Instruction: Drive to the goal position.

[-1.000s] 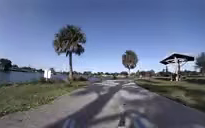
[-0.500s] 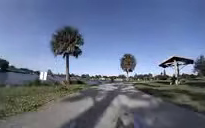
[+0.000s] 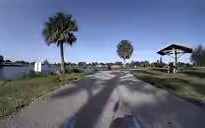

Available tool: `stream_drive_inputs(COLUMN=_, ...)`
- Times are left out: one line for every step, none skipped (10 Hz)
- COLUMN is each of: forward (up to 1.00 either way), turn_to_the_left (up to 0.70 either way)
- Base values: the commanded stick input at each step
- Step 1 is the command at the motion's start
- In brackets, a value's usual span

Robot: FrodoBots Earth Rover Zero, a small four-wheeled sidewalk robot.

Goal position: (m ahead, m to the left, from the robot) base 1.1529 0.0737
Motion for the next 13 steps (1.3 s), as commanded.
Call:
stream_drive_inputs(forward=0.85, turn_to_the_left=0.0)
stream_drive_inputs(forward=0.85, turn_to_the_left=0.0)
stream_drive_inputs(forward=0.85, turn_to_the_left=0.0)
stream_drive_inputs(forward=0.85, turn_to_the_left=0.0)
stream_drive_inputs(forward=0.85, turn_to_the_left=0.0)
stream_drive_inputs(forward=0.85, turn_to_the_left=0.0)
stream_drive_inputs(forward=0.85, turn_to_the_left=0.0)
stream_drive_inputs(forward=0.85, turn_to_the_left=0.0)
stream_drive_inputs(forward=0.85, turn_to_the_left=0.0)
stream_drive_inputs(forward=0.85, turn_to_the_left=0.0)
stream_drive_inputs(forward=0.85, turn_to_the_left=0.0)
stream_drive_inputs(forward=0.85, turn_to_the_left=0.0)
stream_drive_inputs(forward=0.85, turn_to_the_left=0.0)
